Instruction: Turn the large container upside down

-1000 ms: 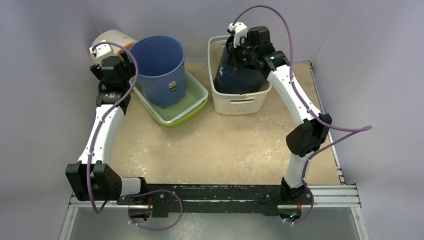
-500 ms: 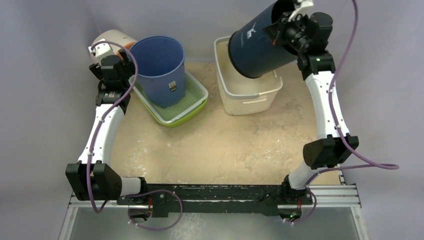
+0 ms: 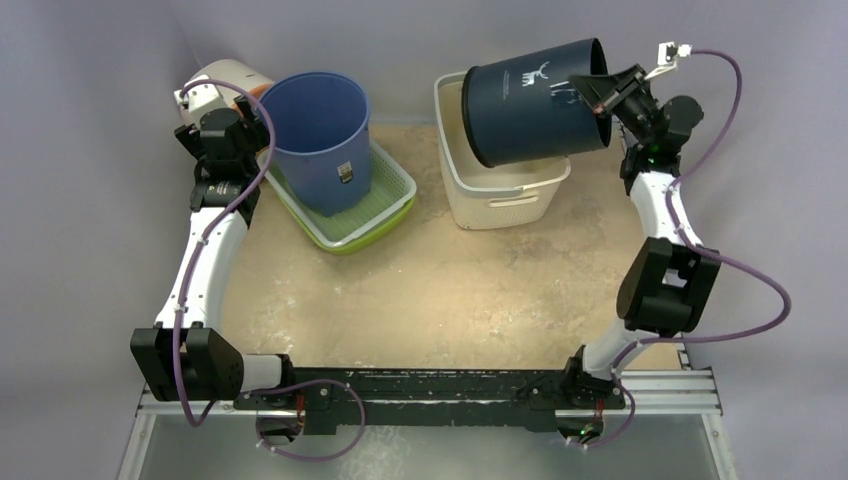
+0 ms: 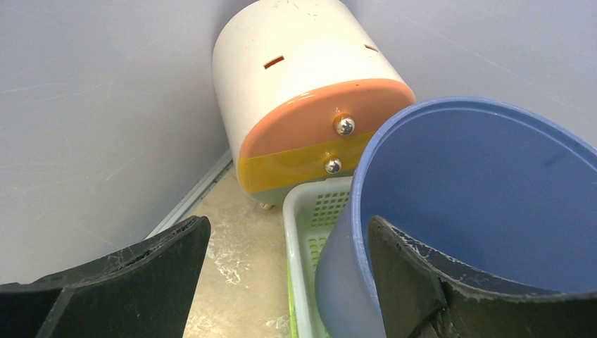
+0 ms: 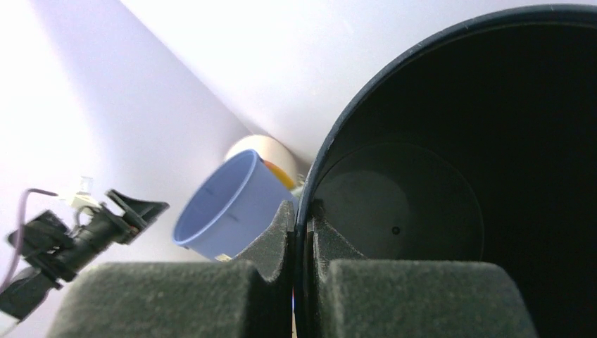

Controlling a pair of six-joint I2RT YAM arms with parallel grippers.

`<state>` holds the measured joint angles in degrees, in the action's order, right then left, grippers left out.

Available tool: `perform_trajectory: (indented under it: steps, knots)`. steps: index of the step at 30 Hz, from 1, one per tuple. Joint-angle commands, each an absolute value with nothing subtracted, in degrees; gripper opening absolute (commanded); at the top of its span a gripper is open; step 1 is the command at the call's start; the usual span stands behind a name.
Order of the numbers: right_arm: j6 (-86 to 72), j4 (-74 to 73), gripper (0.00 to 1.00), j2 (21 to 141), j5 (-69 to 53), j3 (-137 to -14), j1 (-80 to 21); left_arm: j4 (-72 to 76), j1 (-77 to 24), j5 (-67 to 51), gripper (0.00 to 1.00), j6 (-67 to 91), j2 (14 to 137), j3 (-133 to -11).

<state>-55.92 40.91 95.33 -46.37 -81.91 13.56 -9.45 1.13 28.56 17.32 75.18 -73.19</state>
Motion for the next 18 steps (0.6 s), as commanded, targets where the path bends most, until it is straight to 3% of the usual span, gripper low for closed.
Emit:
perform_trajectory:
  steps: [1, 6, 18]
  knots:
    - [-82.2, 84.6, 0.0, 98.1, -46.9, -79.5, 17.6, -7.5, 1.5, 29.8, 0.82, 15.8, 74.2, -75.3]
    - [-101.2, 108.0, 0.0, 106.9, -41.8, -75.3, 19.5, -7.5, 1.5, 30.1, 0.82, 15.4, 74.1, -75.3]
    - [-102.0, 109.8, 0.0, 109.6, -43.1, -63.1, 19.4, -7.6, 1.6, 30.5, 0.82, 15.1, 73.8, -75.2]
